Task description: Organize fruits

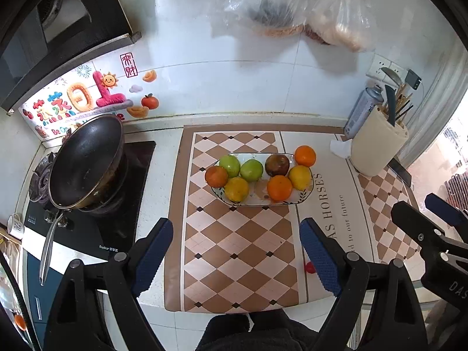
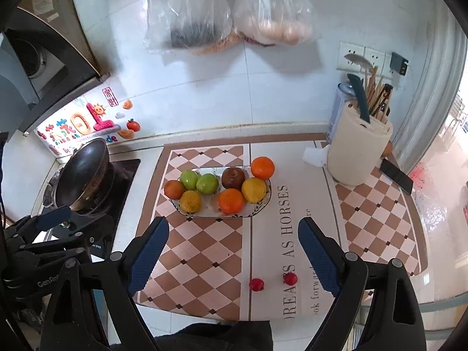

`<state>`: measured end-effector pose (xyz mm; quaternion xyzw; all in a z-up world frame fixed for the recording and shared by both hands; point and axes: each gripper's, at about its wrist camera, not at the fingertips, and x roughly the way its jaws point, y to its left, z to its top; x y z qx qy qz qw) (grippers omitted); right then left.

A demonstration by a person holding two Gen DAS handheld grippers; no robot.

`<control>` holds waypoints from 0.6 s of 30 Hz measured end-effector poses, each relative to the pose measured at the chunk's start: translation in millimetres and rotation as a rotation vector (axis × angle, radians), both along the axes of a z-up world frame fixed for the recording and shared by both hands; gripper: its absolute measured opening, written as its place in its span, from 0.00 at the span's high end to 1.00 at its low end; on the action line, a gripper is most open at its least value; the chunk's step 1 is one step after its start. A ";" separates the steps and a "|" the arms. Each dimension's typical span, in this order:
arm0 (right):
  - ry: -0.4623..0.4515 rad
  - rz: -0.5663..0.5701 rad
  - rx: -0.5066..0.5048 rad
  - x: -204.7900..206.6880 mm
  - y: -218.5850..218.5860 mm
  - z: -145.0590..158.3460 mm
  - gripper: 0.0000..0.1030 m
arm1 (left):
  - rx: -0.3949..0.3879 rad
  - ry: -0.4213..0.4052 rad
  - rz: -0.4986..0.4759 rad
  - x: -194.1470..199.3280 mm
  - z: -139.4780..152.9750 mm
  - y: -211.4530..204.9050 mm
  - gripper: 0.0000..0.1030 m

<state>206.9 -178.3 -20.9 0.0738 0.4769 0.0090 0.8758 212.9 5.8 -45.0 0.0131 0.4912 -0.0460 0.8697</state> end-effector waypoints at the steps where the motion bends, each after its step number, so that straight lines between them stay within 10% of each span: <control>1: -0.005 -0.002 0.003 -3.3 -0.3 3.5 0.11 | 0.000 -0.005 -0.001 -2.6 1.7 -0.1 0.14; 16: 0.005 -0.048 0.043 -20.9 -4.1 2.5 0.06 | -0.017 -0.010 -0.028 -20.4 2.9 -0.5 0.14; 18: 0.015 -0.056 0.055 -18.3 -10.7 -5.7 0.06 | -0.017 0.020 -0.030 -16.0 -6.1 -2.2 0.01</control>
